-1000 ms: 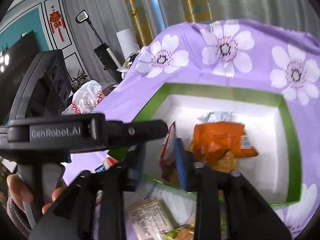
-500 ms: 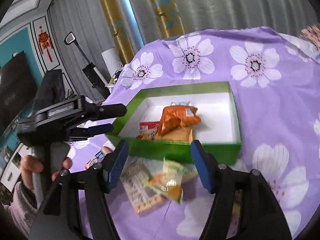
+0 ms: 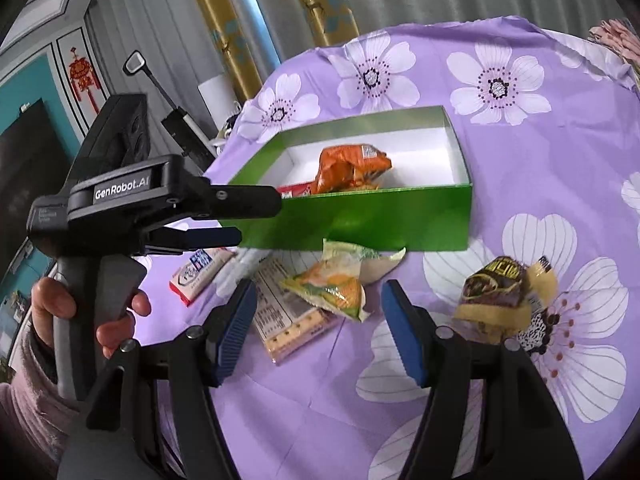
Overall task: Organize snacks
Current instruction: 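Reach the right tool to the pale green chip bag and grasp it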
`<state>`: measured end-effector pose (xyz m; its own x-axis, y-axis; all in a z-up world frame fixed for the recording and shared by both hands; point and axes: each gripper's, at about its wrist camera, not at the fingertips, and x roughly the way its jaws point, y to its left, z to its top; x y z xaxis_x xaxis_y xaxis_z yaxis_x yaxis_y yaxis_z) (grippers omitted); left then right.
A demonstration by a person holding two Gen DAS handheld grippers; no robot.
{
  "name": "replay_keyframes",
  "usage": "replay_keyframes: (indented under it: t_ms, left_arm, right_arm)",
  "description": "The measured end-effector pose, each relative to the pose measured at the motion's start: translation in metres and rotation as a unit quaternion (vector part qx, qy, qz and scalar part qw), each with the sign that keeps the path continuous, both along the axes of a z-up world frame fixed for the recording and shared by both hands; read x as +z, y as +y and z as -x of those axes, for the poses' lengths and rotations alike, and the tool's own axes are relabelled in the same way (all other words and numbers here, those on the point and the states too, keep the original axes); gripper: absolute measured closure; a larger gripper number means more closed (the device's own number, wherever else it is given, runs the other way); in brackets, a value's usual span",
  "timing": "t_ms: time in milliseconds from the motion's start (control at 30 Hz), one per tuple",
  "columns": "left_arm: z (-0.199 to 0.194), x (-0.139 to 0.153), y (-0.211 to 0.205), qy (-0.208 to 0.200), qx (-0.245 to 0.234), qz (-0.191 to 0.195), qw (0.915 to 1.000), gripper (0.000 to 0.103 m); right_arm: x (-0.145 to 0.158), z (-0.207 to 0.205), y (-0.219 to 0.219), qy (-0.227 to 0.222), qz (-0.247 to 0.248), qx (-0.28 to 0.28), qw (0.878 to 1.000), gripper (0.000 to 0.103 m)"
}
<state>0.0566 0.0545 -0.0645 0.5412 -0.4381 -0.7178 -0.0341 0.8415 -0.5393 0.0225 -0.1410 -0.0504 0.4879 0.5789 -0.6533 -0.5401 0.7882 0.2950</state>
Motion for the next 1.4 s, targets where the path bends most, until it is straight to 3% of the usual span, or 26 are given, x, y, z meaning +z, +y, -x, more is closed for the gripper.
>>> replay_keyframes:
  t_ms: [333, 433, 800, 933, 1000, 1100, 1200, 1267, 1400]
  left_arm:
    - [-0.007, -0.008, -0.017, 0.024, -0.014, -0.060, 0.9978, 0.007]
    - [-0.009, -0.008, -0.025, 0.021, -0.032, -0.080, 0.9960, 0.007]
    - [-0.021, -0.023, -0.038, 0.047, -0.071, -0.097, 0.9916, 0.008]
    - [-0.022, -0.024, -0.045, 0.046, -0.087, -0.101, 0.9900, 0.018]
    - [-0.024, -0.027, -0.048, 0.053, -0.092, -0.097, 0.9896, 0.033]
    - [-0.027, -0.033, -0.052, 0.065, -0.105, -0.082, 0.9890, 0.044]
    - [-0.028, -0.033, -0.052, 0.067, -0.102, -0.077, 0.9896, 0.045]
    - [-0.027, -0.031, -0.048, 0.063, -0.100, -0.064, 0.9909, 0.047]
    - [-0.021, -0.021, -0.047, 0.050, -0.107, -0.066, 0.9908, 0.049]
  right_arm:
    - [-0.016, -0.012, 0.002, 0.021, -0.001, -0.010, 1.000, 0.038]
    - [-0.022, -0.018, 0.001, 0.034, -0.009, -0.014, 0.999, 0.040]
    - [-0.038, -0.032, 0.006, 0.060, -0.016, 0.007, 0.998, 0.056]
    - [-0.044, -0.037, 0.007, 0.082, -0.031, 0.011, 0.996, 0.060]
    - [-0.046, -0.040, 0.006, 0.092, -0.041, 0.012, 0.995, 0.062]
    - [-0.051, -0.043, 0.007, 0.108, -0.050, 0.020, 0.993, 0.071]
    - [-0.055, -0.044, 0.008, 0.118, -0.056, 0.020, 0.991, 0.075]
    - [-0.055, -0.045, 0.006, 0.120, -0.065, 0.019, 0.991, 0.084]
    - [-0.049, -0.038, 0.012, 0.099, -0.050, 0.020, 0.994, 0.088]
